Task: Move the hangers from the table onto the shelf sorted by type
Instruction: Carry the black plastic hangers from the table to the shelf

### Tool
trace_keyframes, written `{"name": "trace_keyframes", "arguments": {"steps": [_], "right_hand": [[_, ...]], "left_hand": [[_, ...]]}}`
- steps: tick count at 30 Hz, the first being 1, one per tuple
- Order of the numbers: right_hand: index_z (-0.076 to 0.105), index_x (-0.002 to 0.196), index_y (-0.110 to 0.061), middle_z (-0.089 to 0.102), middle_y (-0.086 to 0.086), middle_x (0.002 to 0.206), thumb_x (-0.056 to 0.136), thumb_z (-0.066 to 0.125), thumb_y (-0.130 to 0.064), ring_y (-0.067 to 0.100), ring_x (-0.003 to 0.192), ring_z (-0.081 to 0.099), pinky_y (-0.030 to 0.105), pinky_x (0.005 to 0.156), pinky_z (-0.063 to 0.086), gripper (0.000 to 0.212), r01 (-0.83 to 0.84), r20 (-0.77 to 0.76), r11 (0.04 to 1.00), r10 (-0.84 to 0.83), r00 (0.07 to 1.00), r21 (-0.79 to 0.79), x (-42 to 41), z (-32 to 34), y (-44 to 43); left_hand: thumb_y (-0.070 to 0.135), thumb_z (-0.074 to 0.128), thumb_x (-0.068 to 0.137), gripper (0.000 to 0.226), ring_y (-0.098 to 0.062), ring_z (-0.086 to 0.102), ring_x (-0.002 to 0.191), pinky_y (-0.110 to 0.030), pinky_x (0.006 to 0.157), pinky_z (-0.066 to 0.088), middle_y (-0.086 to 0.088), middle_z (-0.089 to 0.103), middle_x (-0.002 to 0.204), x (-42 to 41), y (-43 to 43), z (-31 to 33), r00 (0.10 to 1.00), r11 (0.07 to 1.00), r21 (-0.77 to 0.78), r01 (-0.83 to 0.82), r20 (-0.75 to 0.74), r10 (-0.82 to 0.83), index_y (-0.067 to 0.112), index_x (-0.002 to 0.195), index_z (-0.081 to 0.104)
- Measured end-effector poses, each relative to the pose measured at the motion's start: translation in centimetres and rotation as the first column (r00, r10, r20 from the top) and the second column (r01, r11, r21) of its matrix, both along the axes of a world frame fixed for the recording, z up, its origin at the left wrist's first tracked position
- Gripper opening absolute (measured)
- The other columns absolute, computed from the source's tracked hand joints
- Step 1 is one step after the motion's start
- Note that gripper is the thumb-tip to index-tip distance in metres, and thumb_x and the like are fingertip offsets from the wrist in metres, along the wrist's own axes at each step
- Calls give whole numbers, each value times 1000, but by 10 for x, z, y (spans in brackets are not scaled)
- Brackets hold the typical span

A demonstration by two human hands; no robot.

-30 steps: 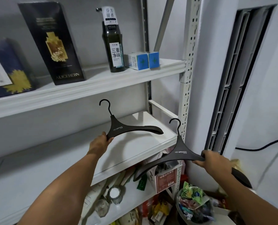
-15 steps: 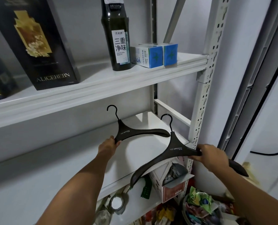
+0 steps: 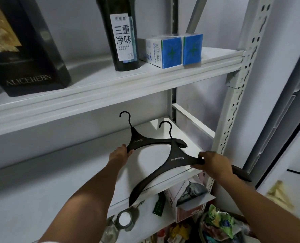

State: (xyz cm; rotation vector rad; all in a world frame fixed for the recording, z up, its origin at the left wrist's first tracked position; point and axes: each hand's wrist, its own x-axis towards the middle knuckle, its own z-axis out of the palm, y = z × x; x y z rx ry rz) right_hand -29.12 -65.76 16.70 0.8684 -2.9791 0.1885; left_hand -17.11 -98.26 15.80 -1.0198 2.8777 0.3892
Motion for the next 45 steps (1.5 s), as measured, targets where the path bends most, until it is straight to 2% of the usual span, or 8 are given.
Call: {"name": "trace_keyframes", "arguments": {"steps": [11,20,24,32,35,38,42,45], "right_hand": [[63,95,-28,64,-7,84,75,53,-75,11,82,64,24,68,54,52,-134,54,991,133,990,27,-44,-20,-13],[56,108,-38,63,-9,101,81,54,-68,10,90,64,25,77,54,40,-202,71,974,196,978,99,-74,-36,-1],[58,103,-31,64,-9,95,77,52,-74,9,86,65,21,73,52,51,-163,94,985,157,983,59,-83,-40,2],[59,95,-31,58,-11,84,75,56,-74,10,80,62,22,62,42,48,-203,161,978,195,968,38,-83,-45,-15],[63,91,-28,62,-8,87,73,62,-71,12,83,63,23,61,41,47,-257,86,967,256,963,-2,-77,-44,-28],[67,77,-24,64,-4,74,62,74,-67,14,71,65,22,57,44,46,-319,-134,947,312,941,-38,-67,-38,-48],[63,93,-27,65,-4,93,76,59,-70,18,93,63,27,70,42,46,-308,126,951,303,945,17,-61,-29,-81],[65,99,-25,66,-1,101,78,59,-67,21,100,62,30,78,45,47,-337,119,941,334,935,8,-55,-25,-107]], "left_hand": [[48,36,98,48,-32,59,106,-39,87,47,-16,60,116,-39,11,-18,995,996,13,-94,45,93,6,120,46],[43,39,98,44,-28,53,112,-36,88,43,-15,55,121,-74,0,-33,985,995,-103,-11,172,29,6,122,48],[43,40,98,44,-28,52,113,-36,88,43,-14,55,121,-82,-7,-37,985,998,-55,-25,171,35,7,120,49],[40,42,98,45,-28,48,117,-35,94,40,-14,53,125,-75,-11,-27,993,993,-118,-21,110,34,6,127,45],[43,39,99,49,-28,47,120,-36,99,39,-13,50,130,-63,-9,-16,999,991,-129,-28,15,31,8,134,40],[41,37,100,48,-27,46,122,-36,102,38,-12,50,133,-46,-8,-7,998,996,-87,-27,-62,21,12,137,39],[41,37,99,47,-26,46,123,-35,102,37,-10,49,135,-24,-5,-4,999,995,-96,-14,-51,9,15,138,39],[42,36,100,47,-25,44,125,-35,103,36,-8,48,138,-13,-4,-5,999,994,-109,-15,-33,11,16,138,39]]}}
